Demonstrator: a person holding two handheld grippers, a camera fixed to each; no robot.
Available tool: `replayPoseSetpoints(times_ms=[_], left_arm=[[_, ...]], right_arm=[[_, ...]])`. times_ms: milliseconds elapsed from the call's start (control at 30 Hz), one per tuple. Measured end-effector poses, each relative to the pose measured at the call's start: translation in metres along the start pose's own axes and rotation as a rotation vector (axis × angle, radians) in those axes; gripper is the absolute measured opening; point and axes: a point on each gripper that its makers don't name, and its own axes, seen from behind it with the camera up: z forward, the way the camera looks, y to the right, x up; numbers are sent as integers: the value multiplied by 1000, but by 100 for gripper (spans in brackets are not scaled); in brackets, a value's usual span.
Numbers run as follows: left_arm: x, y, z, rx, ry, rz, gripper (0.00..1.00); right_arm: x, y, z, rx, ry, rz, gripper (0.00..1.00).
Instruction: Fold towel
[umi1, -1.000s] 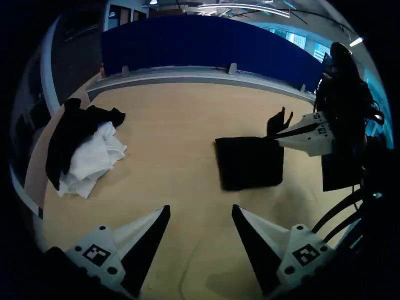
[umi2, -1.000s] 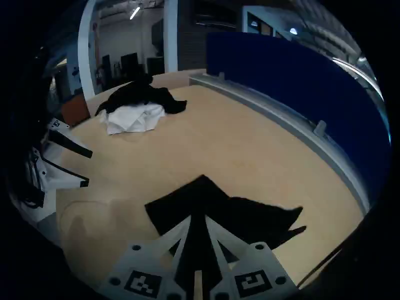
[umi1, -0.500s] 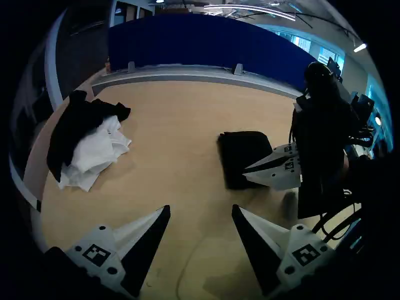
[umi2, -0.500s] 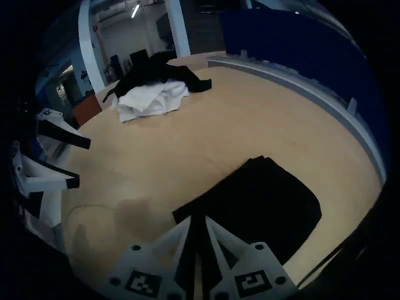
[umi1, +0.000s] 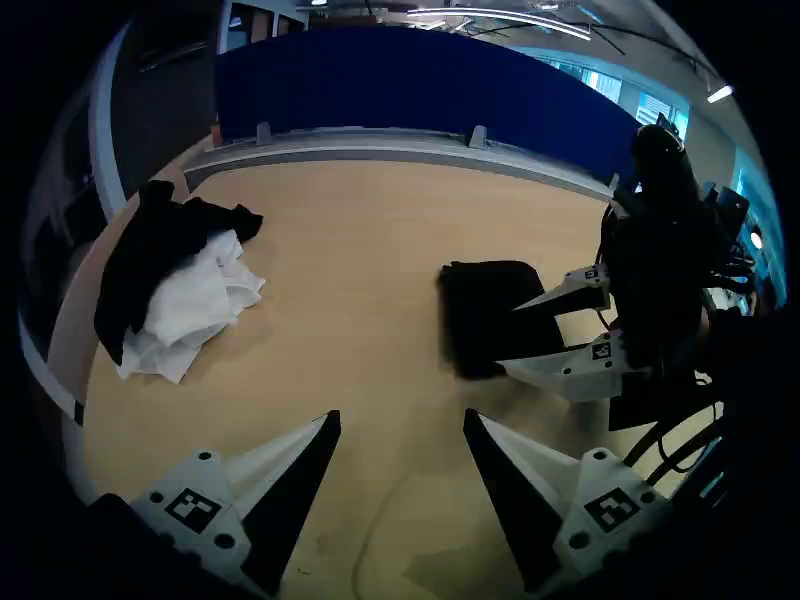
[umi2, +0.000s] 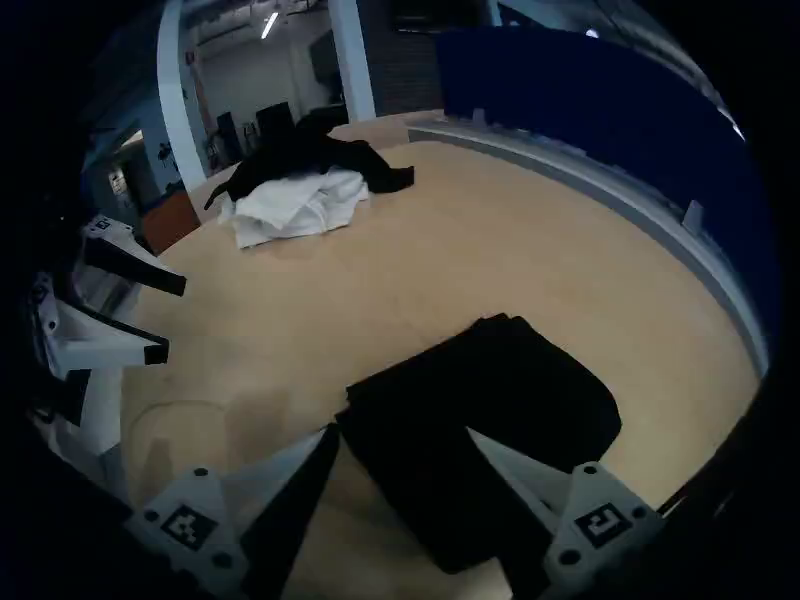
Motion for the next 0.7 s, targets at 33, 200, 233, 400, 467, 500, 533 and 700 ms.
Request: replayPoseSetpoints(times_ms=[33, 200, 233, 400, 467, 500, 533, 700], left_arm=[[-1, 0, 0, 1, -1, 0, 92], [-4, -1, 0, 4, -4, -2, 91], [-4, -1, 1, 5, -5, -2, 91], [-5, -1, 0, 8, -6, 2, 91], [-5, -1, 0, 9, -6, 3, 91], [-5, -1, 0, 9, -6, 3, 91], [-5, -1, -1, 9, -6, 3, 91], [-6, -1, -2, 10, -6, -1, 91]], right_arm=[[0, 1, -1, -3, 2, 1, 92], [-2, 4, -7, -19, 12, 6, 93], [-3, 5, -9, -24, 12, 6, 93], [-9, 12, -20, -48, 13, 5, 93], [-14, 15, -25, -62, 10, 7, 93], [-17, 17, -29, -71, 7, 8, 93], [-21, 19, -32, -79, 3, 11, 93], [-43, 31, -48, -122, -18, 36, 93]])
